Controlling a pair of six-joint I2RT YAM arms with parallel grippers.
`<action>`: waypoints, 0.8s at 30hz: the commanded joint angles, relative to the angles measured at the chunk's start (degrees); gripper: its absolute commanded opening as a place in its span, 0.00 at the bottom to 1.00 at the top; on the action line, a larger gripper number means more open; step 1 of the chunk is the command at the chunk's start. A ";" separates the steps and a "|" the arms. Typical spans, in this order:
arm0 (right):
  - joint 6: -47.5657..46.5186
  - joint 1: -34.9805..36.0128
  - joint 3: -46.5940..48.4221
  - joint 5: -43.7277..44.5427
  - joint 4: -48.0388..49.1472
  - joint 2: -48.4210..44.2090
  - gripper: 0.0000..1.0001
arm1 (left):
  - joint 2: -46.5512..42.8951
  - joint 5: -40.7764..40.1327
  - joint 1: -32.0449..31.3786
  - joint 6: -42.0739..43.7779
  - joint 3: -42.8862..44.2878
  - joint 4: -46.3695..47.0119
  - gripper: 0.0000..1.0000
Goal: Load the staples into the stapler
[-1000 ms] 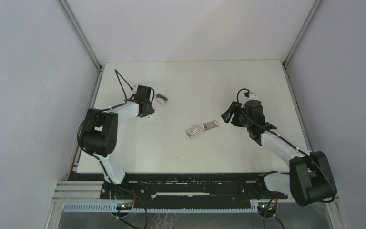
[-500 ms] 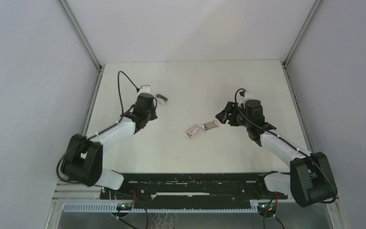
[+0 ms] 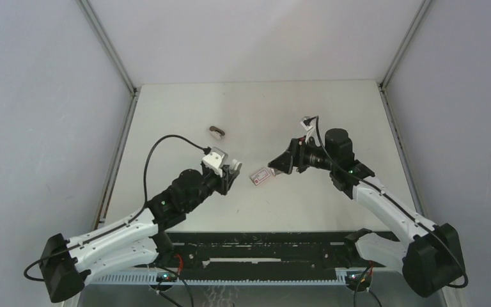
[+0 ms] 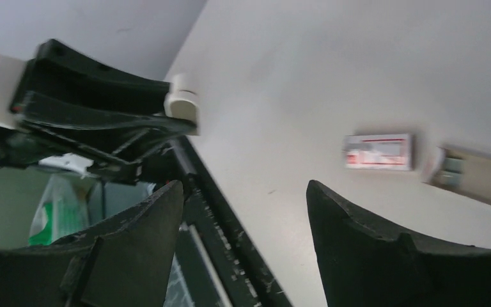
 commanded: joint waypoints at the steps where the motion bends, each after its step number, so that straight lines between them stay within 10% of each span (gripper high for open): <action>1: 4.84 6.01 3.81 0.62 -3.92 -3.43 0.70 | -2.39 2.63 -4.84 2.91 -0.75 3.45 0.00; 24: 11.38 17.96 7.91 5.81 2.49 3.84 0.48 | -4.16 0.61 -12.50 7.54 1.94 0.64 0.00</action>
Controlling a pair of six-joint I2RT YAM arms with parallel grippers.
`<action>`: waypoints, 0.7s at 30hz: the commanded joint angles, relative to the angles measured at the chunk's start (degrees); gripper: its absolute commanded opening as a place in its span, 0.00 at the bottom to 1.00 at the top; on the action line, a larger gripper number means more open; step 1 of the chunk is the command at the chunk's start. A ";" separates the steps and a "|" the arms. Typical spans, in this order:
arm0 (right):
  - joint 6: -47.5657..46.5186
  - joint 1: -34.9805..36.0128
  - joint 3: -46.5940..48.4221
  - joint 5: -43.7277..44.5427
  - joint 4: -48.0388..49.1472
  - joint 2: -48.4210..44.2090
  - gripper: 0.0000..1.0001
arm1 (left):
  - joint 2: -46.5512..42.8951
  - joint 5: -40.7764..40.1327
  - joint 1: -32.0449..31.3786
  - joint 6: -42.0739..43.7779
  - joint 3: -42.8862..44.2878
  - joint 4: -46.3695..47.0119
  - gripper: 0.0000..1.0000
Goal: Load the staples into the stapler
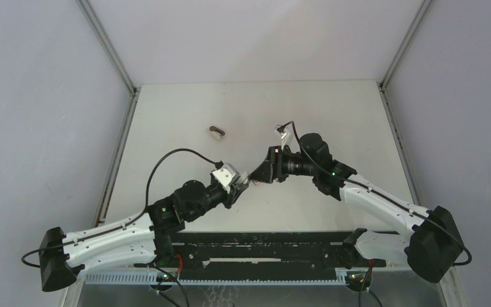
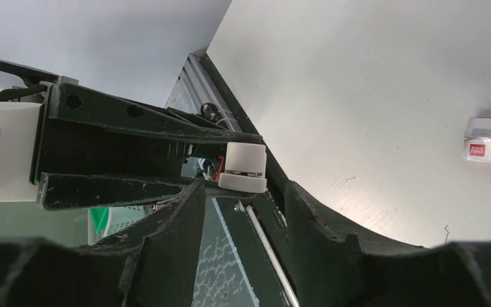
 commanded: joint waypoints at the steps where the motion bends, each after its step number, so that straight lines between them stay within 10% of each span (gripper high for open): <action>1: 1.19 1.52 2.84 1.05 3.39 1.10 0.46 | -1.52 -0.52 -0.62 1.42 2.03 1.27 0.00; 21: 2.43 3.96 3.17 0.30 5.54 4.36 0.30 | -1.72 -3.46 -1.22 1.83 2.05 0.68 0.00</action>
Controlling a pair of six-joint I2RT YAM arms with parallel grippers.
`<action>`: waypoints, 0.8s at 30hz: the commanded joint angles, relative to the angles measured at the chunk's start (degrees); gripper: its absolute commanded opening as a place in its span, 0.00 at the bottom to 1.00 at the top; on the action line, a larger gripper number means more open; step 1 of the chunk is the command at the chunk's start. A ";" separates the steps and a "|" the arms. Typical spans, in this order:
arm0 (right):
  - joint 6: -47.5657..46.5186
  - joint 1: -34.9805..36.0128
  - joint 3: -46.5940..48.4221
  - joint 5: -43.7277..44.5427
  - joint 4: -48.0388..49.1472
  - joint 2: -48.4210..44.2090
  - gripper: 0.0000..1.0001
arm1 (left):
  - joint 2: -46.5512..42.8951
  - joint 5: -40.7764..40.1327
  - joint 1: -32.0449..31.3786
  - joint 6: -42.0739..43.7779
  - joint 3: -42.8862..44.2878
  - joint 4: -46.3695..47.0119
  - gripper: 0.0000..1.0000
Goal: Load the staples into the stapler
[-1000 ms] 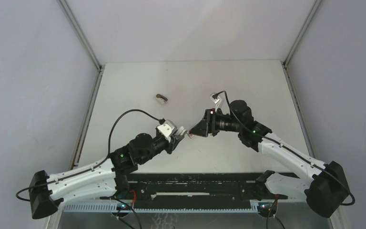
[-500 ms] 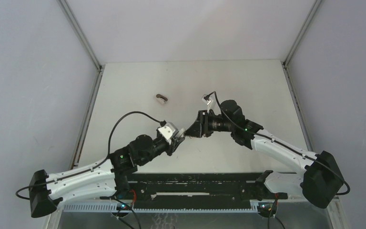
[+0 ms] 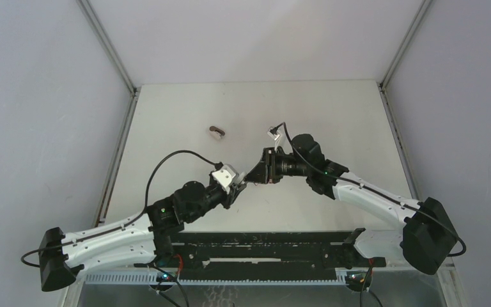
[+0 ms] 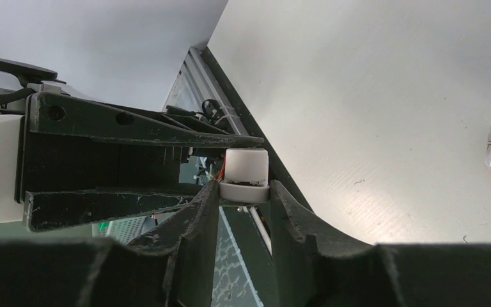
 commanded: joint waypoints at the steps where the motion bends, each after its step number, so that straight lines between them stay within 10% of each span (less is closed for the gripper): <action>1: 0.92 1.24 2.35 -0.81 3.24 0.32 0.30 | -1.02 -2.22 -0.51 0.79 1.97 2.38 0.00; 24: 0.65 3.20 2.39 0.34 2.16 1.61 0.38 | -0.59 -3.45 -0.67 0.87 2.05 1.99 0.00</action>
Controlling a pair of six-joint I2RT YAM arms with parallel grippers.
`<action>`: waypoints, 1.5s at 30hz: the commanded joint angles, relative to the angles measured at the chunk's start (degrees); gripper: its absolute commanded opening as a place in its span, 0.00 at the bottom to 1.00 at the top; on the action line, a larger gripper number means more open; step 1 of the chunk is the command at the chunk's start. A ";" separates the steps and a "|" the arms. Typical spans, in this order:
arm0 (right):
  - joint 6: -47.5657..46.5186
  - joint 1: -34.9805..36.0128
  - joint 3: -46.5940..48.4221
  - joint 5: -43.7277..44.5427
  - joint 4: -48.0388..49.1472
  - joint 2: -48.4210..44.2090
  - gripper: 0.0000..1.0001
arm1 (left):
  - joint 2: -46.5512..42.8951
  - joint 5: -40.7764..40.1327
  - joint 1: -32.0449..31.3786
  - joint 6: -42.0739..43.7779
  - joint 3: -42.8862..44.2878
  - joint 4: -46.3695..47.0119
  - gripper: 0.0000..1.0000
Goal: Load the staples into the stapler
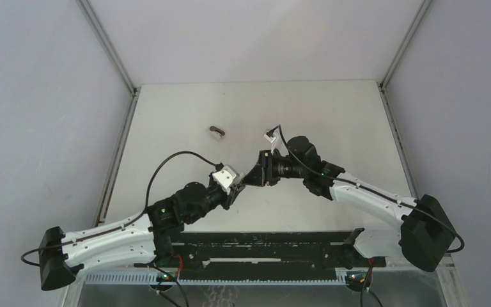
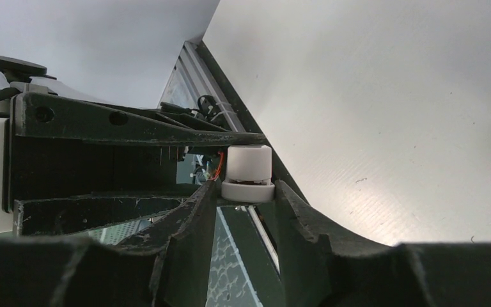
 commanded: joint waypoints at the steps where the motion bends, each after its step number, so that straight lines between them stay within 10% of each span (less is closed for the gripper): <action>1: 0.51 1.25 2.32 -1.52 1.67 0.28 0.38 | -0.54 -1.27 -0.25 0.86 2.03 3.55 0.00; 9: 0.43 1.35 2.25 -0.12 1.72 -0.30 0.13 | -0.44 -1.35 -0.22 0.43 2.24 3.22 0.01; 14: -8.00 1.35 1.54 3.62 1.14 -4.14 0.00 | -3.48 -1.99 -0.21 -2.67 2.34 2.70 0.76; 20: -24.21 1.42 -6.02 13.86 4.37 -12.02 0.00 | -13.49 -7.38 -0.04 -9.96 2.14 0.51 0.95; 27: -36.31 3.32 -16.11 19.74 14.57 -17.96 0.00 | -4.33 -2.60 3.97 -27.60 17.33 -16.32 0.85; 45: -45.46 15.09 -18.07 32.04 19.49 -16.09 0.00 | 13.63 12.23 9.81 -35.38 19.80 -14.62 0.68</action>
